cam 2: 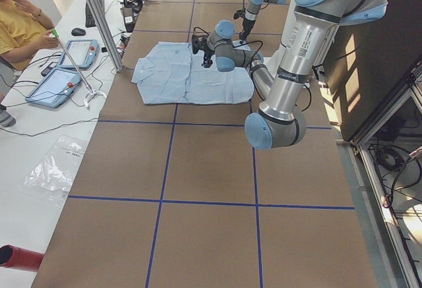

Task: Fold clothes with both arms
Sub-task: 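Release the sleeve and move both grippers to the hem corners nearest the robot, then grasp both hem corners nearest the robot with both grippers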

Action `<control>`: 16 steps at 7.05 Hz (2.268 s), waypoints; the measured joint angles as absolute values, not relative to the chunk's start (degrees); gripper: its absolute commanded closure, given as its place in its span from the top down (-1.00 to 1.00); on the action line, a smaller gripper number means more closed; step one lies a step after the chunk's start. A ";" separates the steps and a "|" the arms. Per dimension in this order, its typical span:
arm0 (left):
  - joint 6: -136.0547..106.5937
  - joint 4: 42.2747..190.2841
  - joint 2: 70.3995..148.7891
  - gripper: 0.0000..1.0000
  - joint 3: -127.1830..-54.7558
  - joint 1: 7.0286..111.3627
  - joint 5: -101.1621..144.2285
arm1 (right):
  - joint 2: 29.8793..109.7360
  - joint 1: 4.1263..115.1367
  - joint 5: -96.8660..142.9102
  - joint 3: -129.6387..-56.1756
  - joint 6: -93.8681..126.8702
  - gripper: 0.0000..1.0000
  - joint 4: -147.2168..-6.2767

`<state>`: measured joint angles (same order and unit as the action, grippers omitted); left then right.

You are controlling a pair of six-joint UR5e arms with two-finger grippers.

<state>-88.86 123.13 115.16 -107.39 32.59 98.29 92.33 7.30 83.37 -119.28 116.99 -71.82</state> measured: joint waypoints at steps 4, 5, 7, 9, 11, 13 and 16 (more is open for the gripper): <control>-91.82 113.78 107.15 0.92 -116.49 29.21 97.99 | 93.94 4.39 83.60 -123.09 117.12 -1.00 -71.86; -94.34 112.49 102.40 0.92 -119.06 25.09 96.30 | 94.31 3.44 83.60 -124.17 117.18 -1.00 -71.88; -98.78 111.73 96.12 0.85 -120.20 17.35 92.98 | 96.02 2.87 83.53 -126.39 117.17 -1.00 -71.89; -101.10 110.70 94.01 0.74 -119.77 13.42 92.73 | 97.04 2.79 83.27 -127.19 117.16 -1.00 -71.89; -102.25 109.88 94.04 0.53 -119.04 11.56 92.88 | 97.11 2.79 83.16 -127.35 117.16 -1.00 -71.89; -102.65 109.71 94.22 0.04 -118.42 10.71 92.97 | 97.07 2.81 83.15 -127.42 117.16 -1.00 -71.89; -102.82 109.69 95.42 -1.00 -116.95 10.55 93.03 | 97.13 2.90 83.14 -127.59 117.16 -1.00 -71.89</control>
<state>-102.82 109.69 95.42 -116.95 10.55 93.03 97.13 2.90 83.14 -127.59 117.16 -71.89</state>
